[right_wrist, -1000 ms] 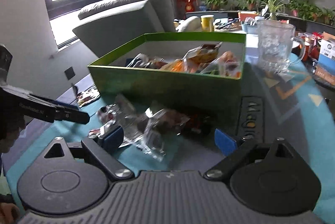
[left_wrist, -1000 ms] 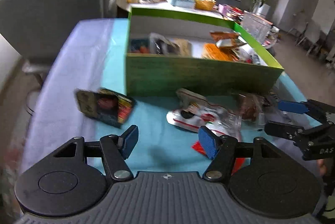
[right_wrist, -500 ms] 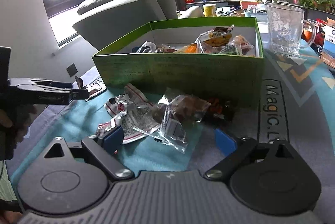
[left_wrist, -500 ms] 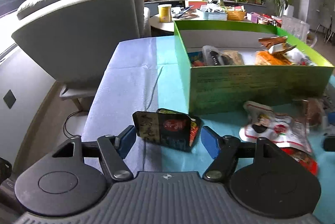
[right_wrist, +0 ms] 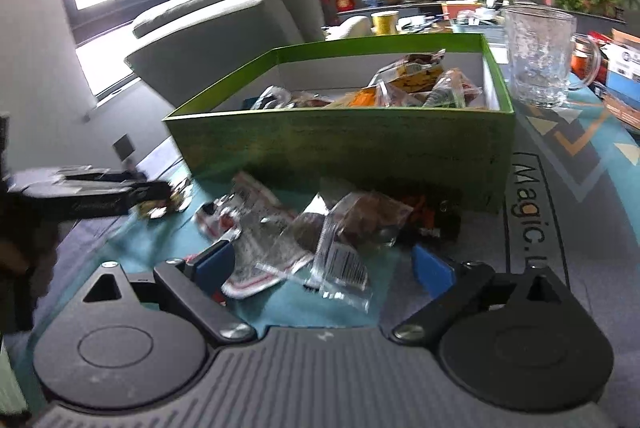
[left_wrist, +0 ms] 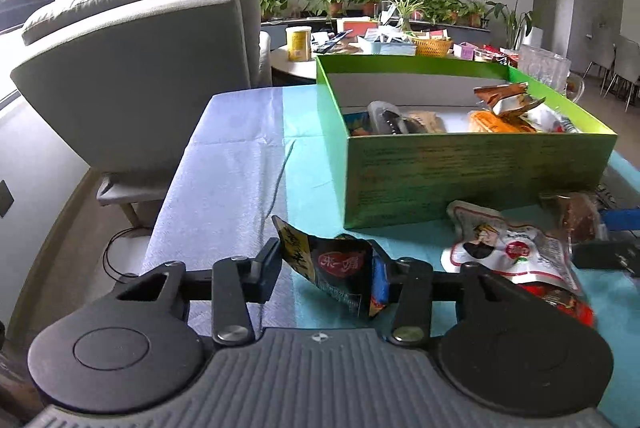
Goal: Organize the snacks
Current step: 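Grasp the dark printed packet with the left tool while the right tool reaches into the pile, then grasp the clear brown-snack bag with the right tool while the left tool lifts the dark packet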
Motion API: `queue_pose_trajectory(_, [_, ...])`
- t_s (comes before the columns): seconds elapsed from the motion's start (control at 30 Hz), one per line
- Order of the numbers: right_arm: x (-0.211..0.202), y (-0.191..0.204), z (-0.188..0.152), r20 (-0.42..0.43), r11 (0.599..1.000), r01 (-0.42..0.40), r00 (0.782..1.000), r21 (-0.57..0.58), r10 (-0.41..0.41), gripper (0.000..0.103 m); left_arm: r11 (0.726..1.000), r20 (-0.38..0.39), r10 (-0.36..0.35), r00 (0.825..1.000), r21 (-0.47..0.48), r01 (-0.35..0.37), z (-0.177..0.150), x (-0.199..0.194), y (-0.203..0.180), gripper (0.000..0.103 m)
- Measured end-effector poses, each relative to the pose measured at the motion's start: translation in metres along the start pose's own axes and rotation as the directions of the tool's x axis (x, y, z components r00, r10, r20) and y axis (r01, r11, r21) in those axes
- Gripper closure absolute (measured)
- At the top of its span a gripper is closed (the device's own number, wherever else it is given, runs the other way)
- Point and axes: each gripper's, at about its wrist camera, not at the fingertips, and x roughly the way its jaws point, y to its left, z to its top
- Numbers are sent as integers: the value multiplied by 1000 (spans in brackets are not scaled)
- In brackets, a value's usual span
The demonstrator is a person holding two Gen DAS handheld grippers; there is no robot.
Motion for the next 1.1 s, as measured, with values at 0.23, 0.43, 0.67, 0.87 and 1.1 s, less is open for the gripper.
queue_pose_trajectory(0.23, [8,13,-1,2,995,68,998,-79,-68,42,1000,16,-16,1000,-14,16,-4,-14,-6,65])
queue_pose_trajectory(0.43, [0,6,-1,-8,996,56,998,-76,-57,43,1000,60,-21,998,-15,22,1,-33,-7,66])
queue_pose_trajectory(0.67, [-19,0,1,25,998,36,999,-45,-35,43,999,137,-37,990,-20,40,21,-56,-11,66])
queue_pose_trajectory(0.87, [-22,4,5,18,995,44,999,-86,-42,43,999,185,-38,982,1,39,33,-62,-17,66])
queue_pose_trajectory(1.1, [-6,12,-8,-16,996,42,999,-77,-44,42,1000,169,-29,985,-4,30,34,-59,-19,66])
